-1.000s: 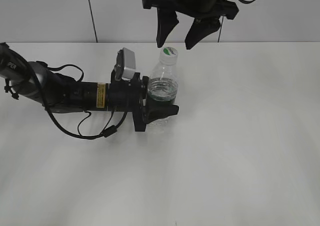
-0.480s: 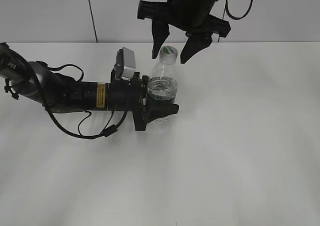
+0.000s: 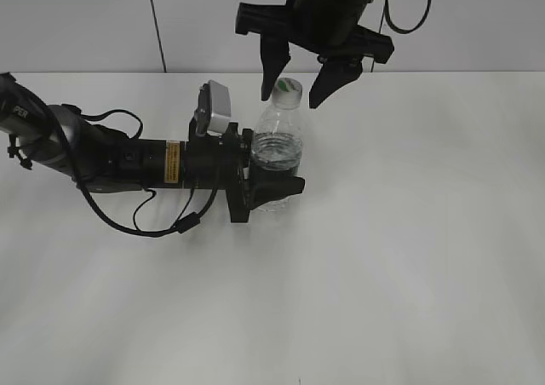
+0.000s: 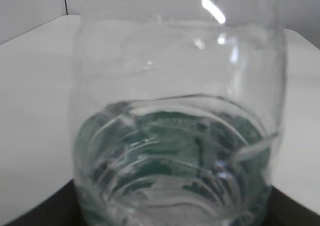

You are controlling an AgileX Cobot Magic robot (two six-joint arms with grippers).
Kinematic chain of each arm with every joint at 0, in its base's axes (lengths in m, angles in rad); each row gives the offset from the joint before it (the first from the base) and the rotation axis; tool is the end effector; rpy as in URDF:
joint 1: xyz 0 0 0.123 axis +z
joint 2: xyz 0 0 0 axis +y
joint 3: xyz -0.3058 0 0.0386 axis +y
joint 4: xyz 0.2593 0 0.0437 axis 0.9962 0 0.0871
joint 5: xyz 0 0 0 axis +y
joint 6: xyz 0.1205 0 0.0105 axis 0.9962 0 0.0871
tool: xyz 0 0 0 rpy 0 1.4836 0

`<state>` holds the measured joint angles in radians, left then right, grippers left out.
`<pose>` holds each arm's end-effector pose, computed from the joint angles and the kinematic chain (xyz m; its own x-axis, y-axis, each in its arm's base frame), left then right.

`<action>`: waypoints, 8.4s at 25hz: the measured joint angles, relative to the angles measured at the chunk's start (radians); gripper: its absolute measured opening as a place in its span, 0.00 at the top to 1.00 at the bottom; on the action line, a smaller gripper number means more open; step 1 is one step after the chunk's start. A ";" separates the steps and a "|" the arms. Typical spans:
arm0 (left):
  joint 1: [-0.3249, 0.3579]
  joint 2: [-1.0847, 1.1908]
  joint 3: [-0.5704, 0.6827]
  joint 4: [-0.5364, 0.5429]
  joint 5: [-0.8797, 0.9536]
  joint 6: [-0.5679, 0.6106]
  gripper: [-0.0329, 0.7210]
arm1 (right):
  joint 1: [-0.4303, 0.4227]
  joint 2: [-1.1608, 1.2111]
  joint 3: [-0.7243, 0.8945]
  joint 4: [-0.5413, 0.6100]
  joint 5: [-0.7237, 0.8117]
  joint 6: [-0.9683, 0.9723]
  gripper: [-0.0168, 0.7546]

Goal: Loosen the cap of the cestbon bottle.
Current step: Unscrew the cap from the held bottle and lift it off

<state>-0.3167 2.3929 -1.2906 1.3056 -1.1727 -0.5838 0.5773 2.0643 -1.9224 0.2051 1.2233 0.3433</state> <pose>0.3998 -0.2442 0.0668 -0.0601 0.1962 -0.9787 0.9919 0.1221 -0.0364 0.3868 0.2796 0.2672 -0.9675 -0.1589 -0.1966 -0.2117 0.9345 0.2863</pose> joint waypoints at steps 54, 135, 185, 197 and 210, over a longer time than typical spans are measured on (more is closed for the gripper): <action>0.000 0.000 0.000 0.045 0.009 -0.005 0.41 | 0.000 0.010 0.000 0.005 0.004 -0.730 0.59; 0.006 0.000 -0.002 0.156 -0.002 -0.009 0.42 | -0.001 0.013 0.000 0.073 0.015 -2.042 0.49; 0.001 0.000 -0.002 0.160 -0.001 -0.016 0.42 | 0.012 -0.036 0.024 0.066 0.001 -1.574 0.34; 0.001 0.000 -0.002 0.141 -0.001 -0.019 0.42 | 0.012 -0.056 -0.052 0.079 0.001 -1.092 0.34; 0.001 0.000 -0.002 0.113 -0.001 -0.019 0.42 | 0.012 -0.059 -0.076 -0.001 0.001 -0.220 0.34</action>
<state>-0.3153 2.3929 -1.2925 1.4184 -1.1740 -0.6028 0.5889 2.0049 -1.9986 0.2039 1.2240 0.1232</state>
